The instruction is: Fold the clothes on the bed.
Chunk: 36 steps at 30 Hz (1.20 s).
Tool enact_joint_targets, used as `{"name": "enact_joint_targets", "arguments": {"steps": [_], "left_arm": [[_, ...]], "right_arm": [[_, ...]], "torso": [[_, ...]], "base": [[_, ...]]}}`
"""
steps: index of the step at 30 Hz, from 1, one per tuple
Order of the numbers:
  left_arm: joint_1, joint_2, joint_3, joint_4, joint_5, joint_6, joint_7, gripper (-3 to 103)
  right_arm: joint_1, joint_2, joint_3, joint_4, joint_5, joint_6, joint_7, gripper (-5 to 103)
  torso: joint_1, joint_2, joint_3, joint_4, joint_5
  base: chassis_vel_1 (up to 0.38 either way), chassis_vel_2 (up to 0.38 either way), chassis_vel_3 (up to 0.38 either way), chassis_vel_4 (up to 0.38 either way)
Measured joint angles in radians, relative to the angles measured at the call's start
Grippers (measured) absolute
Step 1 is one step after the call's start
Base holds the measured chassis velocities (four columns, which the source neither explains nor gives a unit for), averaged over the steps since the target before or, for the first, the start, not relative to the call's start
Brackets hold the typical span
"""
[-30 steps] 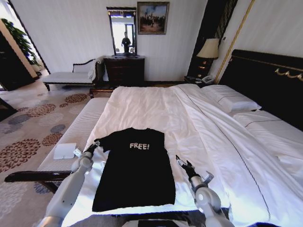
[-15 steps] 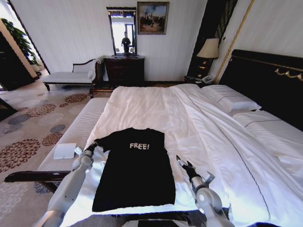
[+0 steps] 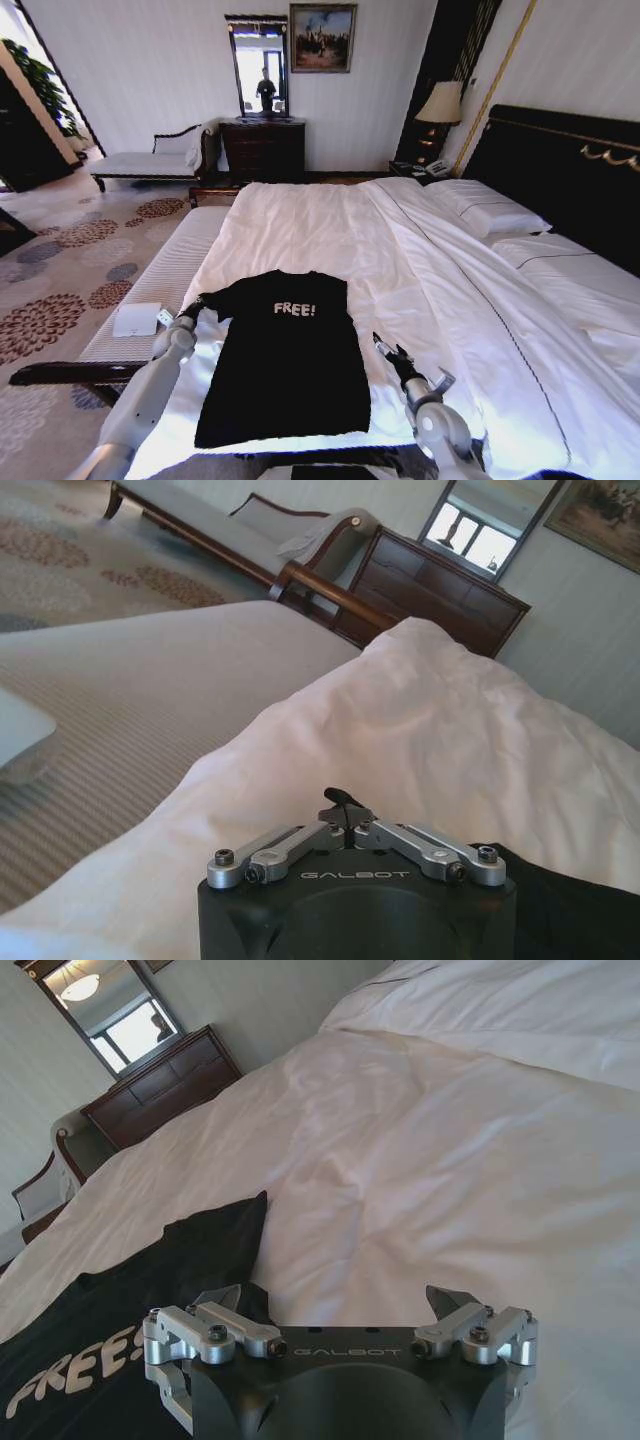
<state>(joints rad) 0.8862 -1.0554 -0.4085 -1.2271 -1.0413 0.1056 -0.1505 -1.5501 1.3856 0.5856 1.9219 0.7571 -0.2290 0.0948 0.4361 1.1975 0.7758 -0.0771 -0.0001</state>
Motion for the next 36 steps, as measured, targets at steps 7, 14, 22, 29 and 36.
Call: {"name": "enact_joint_targets", "arguments": {"steps": [7, 14, 22, 29, 36], "left_arm": [[0.057, 0.012, 0.049, -0.240, 0.195, 0.087, -0.089, 0], [0.045, 0.021, 0.171, -0.309, 0.355, 0.079, -0.092, 0], [0.053, 0.035, 0.286, -0.316, 0.471, 0.058, -0.087, 0], [0.047, 0.015, 0.368, -0.302, 0.497, 0.056, -0.112, 0], [0.021, -0.017, 0.419, -0.274, 0.496, 0.064, -0.160, 0]], "right_arm": [[-0.011, 0.001, -0.001, 0.005, -0.005, 0.004, -0.001, 100], [-0.018, 0.000, 0.004, 0.022, -0.004, 0.005, -0.002, 100], [-0.026, -0.028, 0.006, 0.031, 0.013, 0.006, -0.003, 100], [-0.031, -0.030, 0.016, 0.039, 0.025, 0.009, -0.006, 100], [-0.027, -0.036, 0.018, 0.041, 0.041, 0.010, -0.008, 100]], "torso": [[0.000, 0.000, 0.000, 0.0000, 0.0002], [0.000, 0.000, 0.000, -0.0001, 0.0002], [0.000, 0.000, 0.000, 0.0002, 0.0001], [0.000, 0.000, 0.000, 0.0000, 0.0003], [0.000, 0.000, 0.000, -0.0001, 0.0003]], "base": [[0.000, 0.000, 0.000, 0.000], [0.000, 0.000, 0.000, 0.000], [0.000, 0.000, 0.000, 0.000], [0.000, 0.000, 0.000, 0.000], [0.000, 0.000, 0.000, 0.000]]}}
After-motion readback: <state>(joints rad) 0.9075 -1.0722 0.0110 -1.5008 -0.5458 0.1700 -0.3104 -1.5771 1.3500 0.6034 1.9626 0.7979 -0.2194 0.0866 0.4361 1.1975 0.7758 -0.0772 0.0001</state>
